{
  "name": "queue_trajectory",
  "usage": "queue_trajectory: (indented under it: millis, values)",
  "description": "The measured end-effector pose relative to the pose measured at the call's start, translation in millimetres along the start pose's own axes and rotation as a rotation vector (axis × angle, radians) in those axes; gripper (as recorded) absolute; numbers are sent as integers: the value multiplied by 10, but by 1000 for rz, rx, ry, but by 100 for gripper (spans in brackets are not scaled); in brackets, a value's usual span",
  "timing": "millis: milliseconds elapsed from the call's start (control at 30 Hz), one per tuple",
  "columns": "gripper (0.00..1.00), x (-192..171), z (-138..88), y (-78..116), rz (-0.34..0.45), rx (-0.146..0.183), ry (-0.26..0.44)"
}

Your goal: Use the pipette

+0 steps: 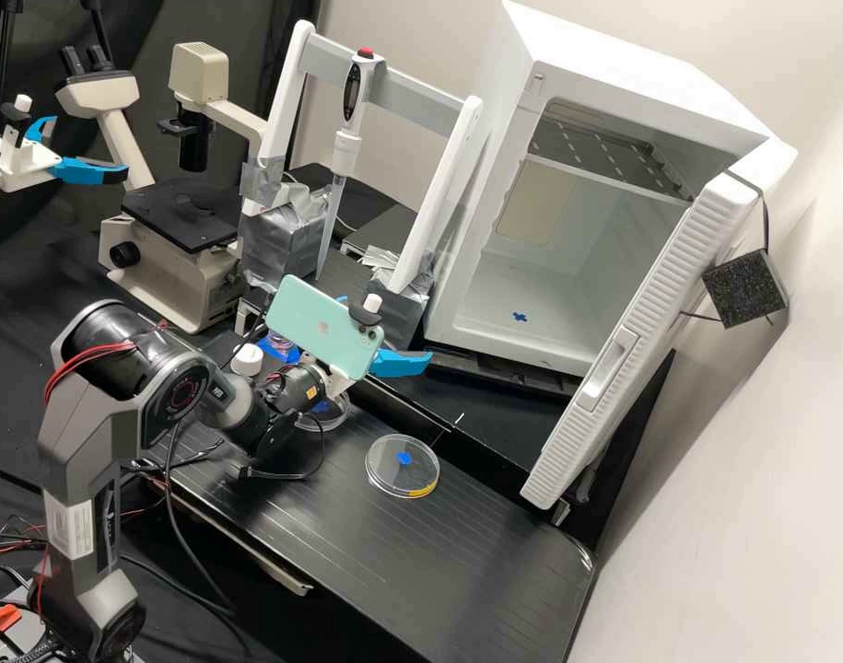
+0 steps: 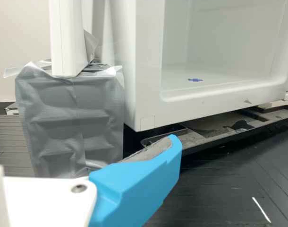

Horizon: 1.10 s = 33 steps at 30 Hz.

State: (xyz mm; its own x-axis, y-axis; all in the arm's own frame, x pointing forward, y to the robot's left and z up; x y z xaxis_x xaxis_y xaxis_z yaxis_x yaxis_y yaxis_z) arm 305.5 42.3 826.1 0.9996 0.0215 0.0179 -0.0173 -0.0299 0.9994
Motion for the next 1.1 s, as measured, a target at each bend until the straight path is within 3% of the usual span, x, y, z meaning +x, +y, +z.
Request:
queue_trajectory:
  millis: [400,600,767,900,1100]
  values:
    - [100,-81,14,3,-5,-3,3]
    - [100,-348,-80,204,51,18,58]
    - [100,-561,-405,449,138,24,190]
    - [100,-614,-726,570,165,26,298]
    - [100,-565,-1230,628,137,-24,375]
